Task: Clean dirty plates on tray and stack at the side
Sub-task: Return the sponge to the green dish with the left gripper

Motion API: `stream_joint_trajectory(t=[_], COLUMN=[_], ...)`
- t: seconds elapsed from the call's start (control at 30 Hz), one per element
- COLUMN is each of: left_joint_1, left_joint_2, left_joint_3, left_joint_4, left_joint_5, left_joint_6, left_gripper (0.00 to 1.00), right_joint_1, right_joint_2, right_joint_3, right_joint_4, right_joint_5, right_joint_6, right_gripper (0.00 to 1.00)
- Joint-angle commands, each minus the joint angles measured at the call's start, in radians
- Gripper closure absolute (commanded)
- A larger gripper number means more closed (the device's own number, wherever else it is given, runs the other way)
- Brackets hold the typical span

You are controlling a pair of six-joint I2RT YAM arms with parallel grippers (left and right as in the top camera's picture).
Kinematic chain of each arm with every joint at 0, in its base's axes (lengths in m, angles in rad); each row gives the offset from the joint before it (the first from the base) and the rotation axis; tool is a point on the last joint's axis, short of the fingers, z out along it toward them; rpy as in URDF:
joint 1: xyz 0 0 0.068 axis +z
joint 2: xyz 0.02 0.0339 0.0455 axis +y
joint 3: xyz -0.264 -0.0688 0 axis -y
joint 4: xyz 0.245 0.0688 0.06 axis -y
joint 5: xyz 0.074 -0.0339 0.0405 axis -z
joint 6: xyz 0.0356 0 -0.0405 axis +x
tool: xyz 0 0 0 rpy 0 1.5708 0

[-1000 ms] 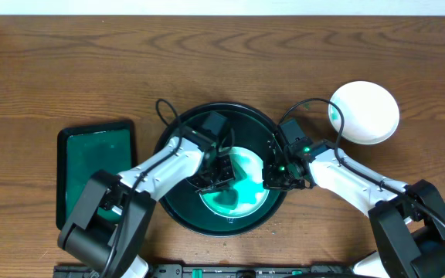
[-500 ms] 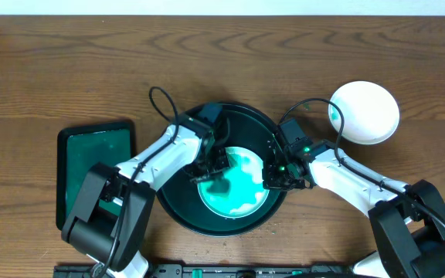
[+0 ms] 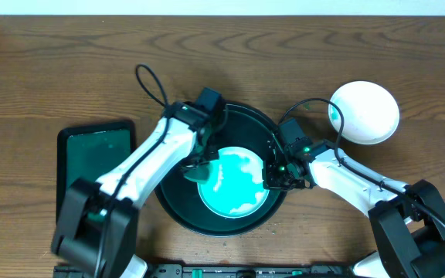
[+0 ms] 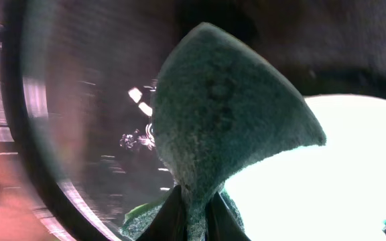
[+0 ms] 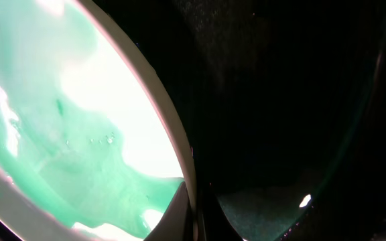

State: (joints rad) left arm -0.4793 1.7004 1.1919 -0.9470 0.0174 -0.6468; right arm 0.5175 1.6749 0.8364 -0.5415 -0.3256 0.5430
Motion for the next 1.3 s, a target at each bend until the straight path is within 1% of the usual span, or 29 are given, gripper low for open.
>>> stream_joint_trajectory(t=[0.0,0.07,0.2,0.4,0.5,0.6,0.7,0.87,1.1,1.2,1.27], left_joint_1=[0.038,0.084,0.217,0.460,0.559,0.626,0.676,0.743,0.770,0.770,0.770], left_joint_2=[-0.115,-0.156,-0.193,-0.191,-0.186,-0.172,-0.138,-0.029,0.131,0.142,0.142], left_joint_3=[0.039,0.039,0.039,0.038,0.038,0.036,0.035,0.035,0.035,0.035,0.035], left_joint_4=[-0.056,-0.083,-0.108,-0.103,-0.079,-0.063,-0.045,-0.015,0.011,0.011,0.011], left_joint_5=[-0.246,-0.277,-0.276,-0.213,-0.168,-0.145,-0.145,-0.125,-0.121,-0.122,-0.122], left_joint_6=[0.014,0.014,0.014,0.015,0.055,0.101,0.135,0.134,0.133,0.130,0.130], left_gripper=[0.93,0.93,0.93,0.93,0.92,0.93,0.93,0.93,0.93,0.93,0.85], right_joint_1=[0.013,0.013,0.013,0.013,0.013,0.013,0.013,0.013,0.013,0.013,0.013], right_joint_2=[0.012,0.012,0.012,0.012,0.012,0.012,0.012,0.012,0.012,0.012,0.012], right_joint_3=[0.000,0.000,0.001,0.000,0.000,0.000,0.000,0.000,0.000,0.000,0.000], right_joint_4=[-0.001,-0.001,-0.002,-0.013,-0.021,-0.024,-0.024,-0.027,-0.047,-0.053,-0.053], right_joint_5=[0.029,0.029,0.028,0.028,0.028,0.028,0.016,-0.019,-0.023,-0.023,-0.023], right_joint_6=[-0.025,-0.026,-0.029,-0.037,-0.037,-0.036,-0.037,-0.045,-0.063,-0.074,-0.074], right_gripper=[0.99,0.99,0.99,0.99,0.99,0.99,0.99,0.99,0.99,0.99,0.99])
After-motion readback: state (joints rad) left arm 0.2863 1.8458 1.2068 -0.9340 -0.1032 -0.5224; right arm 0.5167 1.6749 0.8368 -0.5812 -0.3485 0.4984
